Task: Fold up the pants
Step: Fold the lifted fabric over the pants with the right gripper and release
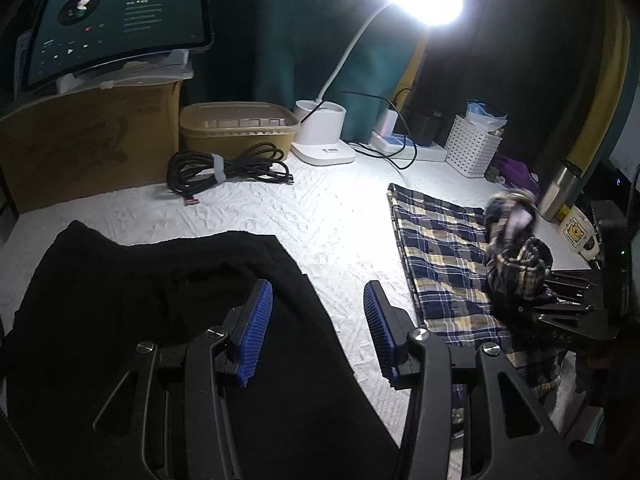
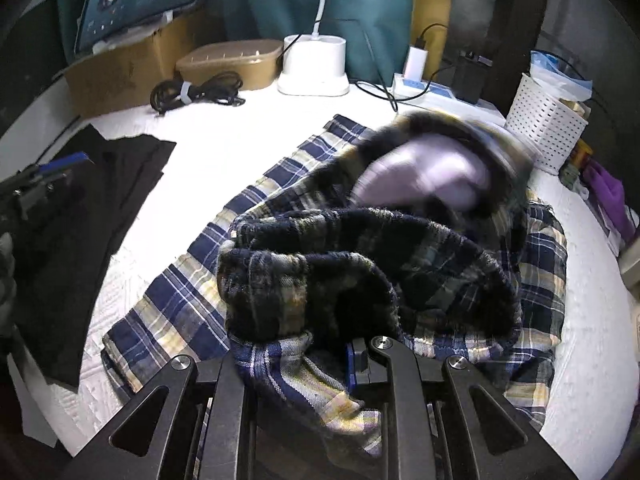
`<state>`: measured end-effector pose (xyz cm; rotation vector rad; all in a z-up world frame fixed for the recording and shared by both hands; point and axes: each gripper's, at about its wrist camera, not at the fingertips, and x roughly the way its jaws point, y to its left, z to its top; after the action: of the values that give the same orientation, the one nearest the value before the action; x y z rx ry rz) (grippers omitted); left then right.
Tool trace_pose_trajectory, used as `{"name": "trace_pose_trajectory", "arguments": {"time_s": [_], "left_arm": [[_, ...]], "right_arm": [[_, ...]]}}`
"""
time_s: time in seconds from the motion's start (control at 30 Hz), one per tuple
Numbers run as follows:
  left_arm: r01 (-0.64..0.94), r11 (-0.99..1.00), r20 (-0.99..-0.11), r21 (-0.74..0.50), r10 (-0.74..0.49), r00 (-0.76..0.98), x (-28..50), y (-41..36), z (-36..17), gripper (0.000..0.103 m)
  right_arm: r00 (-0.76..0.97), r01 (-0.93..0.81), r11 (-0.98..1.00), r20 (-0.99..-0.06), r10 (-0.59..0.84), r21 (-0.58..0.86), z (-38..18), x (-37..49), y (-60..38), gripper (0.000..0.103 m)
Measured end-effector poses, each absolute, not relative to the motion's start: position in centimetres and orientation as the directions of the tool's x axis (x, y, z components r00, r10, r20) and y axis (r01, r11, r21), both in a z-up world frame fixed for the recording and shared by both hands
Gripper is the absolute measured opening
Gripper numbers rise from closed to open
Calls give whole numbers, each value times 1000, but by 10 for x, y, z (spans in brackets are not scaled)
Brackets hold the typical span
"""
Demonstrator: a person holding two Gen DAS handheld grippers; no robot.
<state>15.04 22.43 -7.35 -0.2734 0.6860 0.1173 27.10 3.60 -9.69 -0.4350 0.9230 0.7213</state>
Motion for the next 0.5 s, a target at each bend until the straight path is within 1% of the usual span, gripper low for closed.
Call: {"name": "trace_pose_trajectory", "arguments": {"time_s": [0.17,0.2,0.23,0.27,0.33,0.37,0.5], "left_arm": [[-211,955,-642,-209,29,766,145,227,-73,47],[-213,955,-642,-208,31,766,144,227,-73,47],[-213,955,-641,-208,31,767,144,226,-72,47],[-212,955,-641,-207,32,767,144,224,-72,47],[-209,957,-641,-202,32,767,144,220,-71,47],[-208,958,-641,-199,33,767,143,218,-70,47],[-207,961,-646,-185,40,762,144,208,-68,47]], "right_arm": [[412,-736,674,-827,381,-56,-92,265,38,19],[415,-741,668,-827,379,-66,-91,263,39,20],[411,-748,661,-826,386,-63,-91,261,39,23],[400,-756,652,-824,401,-49,-90,260,38,36],[377,-777,629,-817,438,-21,-88,254,38,78],[372,-786,618,-812,450,-17,-86,251,39,83],[361,-801,598,-802,476,-6,-82,244,37,83]]}}
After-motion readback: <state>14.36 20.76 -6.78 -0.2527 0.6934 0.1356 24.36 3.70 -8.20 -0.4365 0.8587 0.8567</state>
